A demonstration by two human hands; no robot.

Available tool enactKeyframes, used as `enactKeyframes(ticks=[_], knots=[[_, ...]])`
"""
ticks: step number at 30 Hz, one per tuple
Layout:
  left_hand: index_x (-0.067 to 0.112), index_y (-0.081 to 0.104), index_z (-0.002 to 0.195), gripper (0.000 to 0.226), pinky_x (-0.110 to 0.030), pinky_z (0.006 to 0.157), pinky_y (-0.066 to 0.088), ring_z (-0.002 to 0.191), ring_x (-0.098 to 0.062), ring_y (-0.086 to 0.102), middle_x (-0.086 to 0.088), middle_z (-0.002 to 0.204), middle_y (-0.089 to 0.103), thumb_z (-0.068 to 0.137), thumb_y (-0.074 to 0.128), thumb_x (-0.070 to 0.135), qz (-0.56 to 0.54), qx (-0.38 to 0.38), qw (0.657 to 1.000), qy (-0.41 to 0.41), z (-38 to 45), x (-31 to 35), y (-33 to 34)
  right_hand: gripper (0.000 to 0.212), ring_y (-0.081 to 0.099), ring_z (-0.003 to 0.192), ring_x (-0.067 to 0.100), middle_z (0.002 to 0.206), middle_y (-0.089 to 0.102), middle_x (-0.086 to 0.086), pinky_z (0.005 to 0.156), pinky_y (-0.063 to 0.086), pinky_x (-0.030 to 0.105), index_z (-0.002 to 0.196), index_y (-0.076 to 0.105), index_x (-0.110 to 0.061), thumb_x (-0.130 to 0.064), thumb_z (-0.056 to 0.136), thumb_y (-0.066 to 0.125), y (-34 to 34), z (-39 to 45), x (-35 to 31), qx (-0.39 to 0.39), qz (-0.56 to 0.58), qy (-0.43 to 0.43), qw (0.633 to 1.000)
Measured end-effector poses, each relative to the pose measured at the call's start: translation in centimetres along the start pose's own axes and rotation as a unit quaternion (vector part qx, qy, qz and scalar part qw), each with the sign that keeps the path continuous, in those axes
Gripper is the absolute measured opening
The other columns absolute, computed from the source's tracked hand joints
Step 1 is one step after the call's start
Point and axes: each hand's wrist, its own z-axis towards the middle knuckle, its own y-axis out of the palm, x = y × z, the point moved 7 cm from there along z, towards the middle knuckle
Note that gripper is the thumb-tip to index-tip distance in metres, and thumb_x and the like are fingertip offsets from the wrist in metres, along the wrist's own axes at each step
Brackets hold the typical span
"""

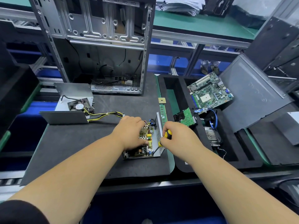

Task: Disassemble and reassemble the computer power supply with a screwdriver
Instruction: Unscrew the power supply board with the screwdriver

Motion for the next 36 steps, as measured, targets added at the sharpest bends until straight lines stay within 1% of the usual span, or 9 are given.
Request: enactKeyframes(ticks=[5,8,13,19,25,30,36], knots=[[0.022,0.050,0.135,0.078,-0.036,0.101,0.034,0.115,-0.020,0.053,0.005,0.121,0.057,0.077,0.056,0.074,-0.003,-0.003,1.000,0.001,0.1,-0.1,0.0,0.013,0.046,0.066,0.006,0.072,0.052,-0.008,0.053,0.033,0.027,0.076,0.050,-0.028,-0.024,0.078,0.062,0.0,0.0,0.2,0.005,-0.004,0.003,1.000],[0.022,0.051,0.134,0.077,-0.036,0.101,0.033,0.114,-0.020,0.053,0.005,0.120,0.057,0.077,0.056,0.074,-0.003,-0.008,1.000,0.002,0.1,-0.2,0.2,0.014,0.047,0.067,0.006,0.072,0.052,-0.008,0.053,0.033,0.027,0.075,0.049,-0.029,-0.025,0.078,0.062,0.0,0.0,0.4,0.006,-0.004,0.003,1.000],[0.023,0.050,0.136,0.077,-0.036,0.100,0.033,0.114,-0.020,0.053,0.005,0.120,0.057,0.078,0.057,0.072,-0.004,-0.011,1.000,0.011,0.1,-0.1,0.1,0.013,0.047,0.068,0.008,0.073,0.052,-0.008,0.054,0.035,0.028,0.077,0.050,-0.028,-0.024,0.079,0.062,0.2,0.0,0.2,0.001,-0.005,-0.002,1.000],[0.023,0.053,0.130,0.073,-0.037,0.101,0.034,0.111,-0.019,0.054,0.005,0.116,0.057,0.076,0.058,0.073,-0.009,-0.012,1.000,0.002,0.0,-0.1,0.0,0.012,0.048,0.069,0.012,0.075,0.053,-0.007,0.054,0.036,0.027,0.080,0.050,-0.027,-0.024,0.080,0.062,0.2,0.1,-0.2,-0.001,-0.012,-0.008,1.000],[0.023,0.054,0.128,0.073,-0.037,0.101,0.035,0.112,-0.019,0.054,0.006,0.117,0.058,0.075,0.059,0.073,-0.011,-0.004,1.000,-0.002,0.1,-0.2,0.1,0.012,0.046,0.068,0.008,0.075,0.052,-0.008,0.053,0.033,0.027,0.080,0.049,-0.027,-0.025,0.080,0.062,0.3,0.2,-0.2,-0.004,-0.016,-0.007,1.000],[0.024,0.055,0.126,0.072,-0.037,0.100,0.036,0.111,-0.019,0.055,0.007,0.115,0.058,0.074,0.059,0.074,-0.013,-0.004,1.000,-0.002,0.1,-0.3,0.1,0.013,0.047,0.068,0.008,0.075,0.052,-0.008,0.054,0.034,0.026,0.079,0.049,-0.029,-0.026,0.081,0.061,0.3,0.3,-0.2,-0.009,-0.017,-0.007,1.000],[0.023,0.055,0.125,0.072,-0.036,0.098,0.035,0.108,-0.019,0.055,0.006,0.113,0.057,0.074,0.058,0.075,-0.012,-0.005,1.000,0.000,0.2,-0.3,0.2,0.016,0.047,0.074,0.015,0.077,0.050,-0.008,0.056,0.035,0.024,0.080,0.045,-0.029,-0.025,0.083,0.061,0.6,0.3,-0.9,-0.018,-0.042,-0.033,0.998]])
